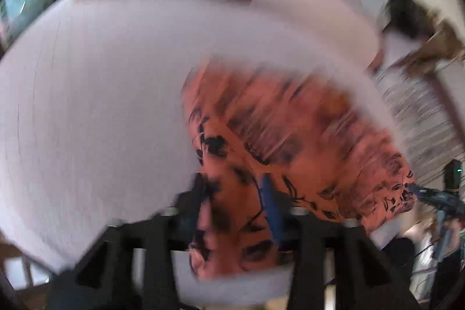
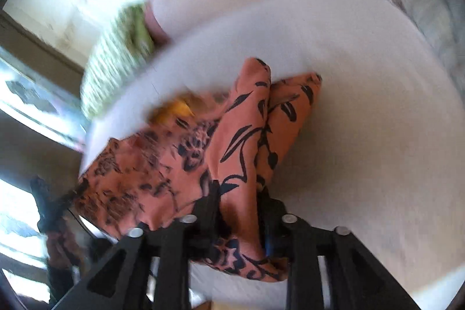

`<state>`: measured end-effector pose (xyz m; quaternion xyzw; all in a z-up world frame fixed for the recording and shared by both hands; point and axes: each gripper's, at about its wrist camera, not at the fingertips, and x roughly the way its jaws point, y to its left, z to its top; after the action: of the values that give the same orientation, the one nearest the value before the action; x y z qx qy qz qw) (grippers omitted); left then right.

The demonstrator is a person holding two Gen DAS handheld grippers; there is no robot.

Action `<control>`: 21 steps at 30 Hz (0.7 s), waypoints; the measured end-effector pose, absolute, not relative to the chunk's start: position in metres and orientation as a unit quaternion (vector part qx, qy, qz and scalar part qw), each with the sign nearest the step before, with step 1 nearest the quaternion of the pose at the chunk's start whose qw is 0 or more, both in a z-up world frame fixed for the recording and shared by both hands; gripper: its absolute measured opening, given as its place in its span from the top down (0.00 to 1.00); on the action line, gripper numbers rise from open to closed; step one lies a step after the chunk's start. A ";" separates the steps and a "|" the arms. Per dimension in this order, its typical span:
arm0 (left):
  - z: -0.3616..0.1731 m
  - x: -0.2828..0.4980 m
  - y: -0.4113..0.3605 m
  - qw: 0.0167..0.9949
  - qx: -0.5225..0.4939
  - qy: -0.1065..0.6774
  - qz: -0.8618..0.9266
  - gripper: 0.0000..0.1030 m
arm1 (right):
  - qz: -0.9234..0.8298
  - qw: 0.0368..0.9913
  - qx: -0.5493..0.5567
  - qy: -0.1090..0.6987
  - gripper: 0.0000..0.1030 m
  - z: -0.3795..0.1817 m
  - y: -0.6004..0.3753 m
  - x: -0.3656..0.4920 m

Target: Fold small clothes

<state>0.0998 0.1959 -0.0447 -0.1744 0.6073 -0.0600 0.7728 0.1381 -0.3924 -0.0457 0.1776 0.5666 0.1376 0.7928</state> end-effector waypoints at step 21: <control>-0.098 0.227 0.162 0.859 -0.076 0.502 -0.063 0.53 | 0.103 0.829 0.109 0.538 0.27 -0.095 -0.379 0.219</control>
<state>0.2273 0.1624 -0.0976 -0.0759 0.5017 -0.0628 0.8594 0.2190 -0.3790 -0.0947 0.1087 0.5385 0.1034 0.8292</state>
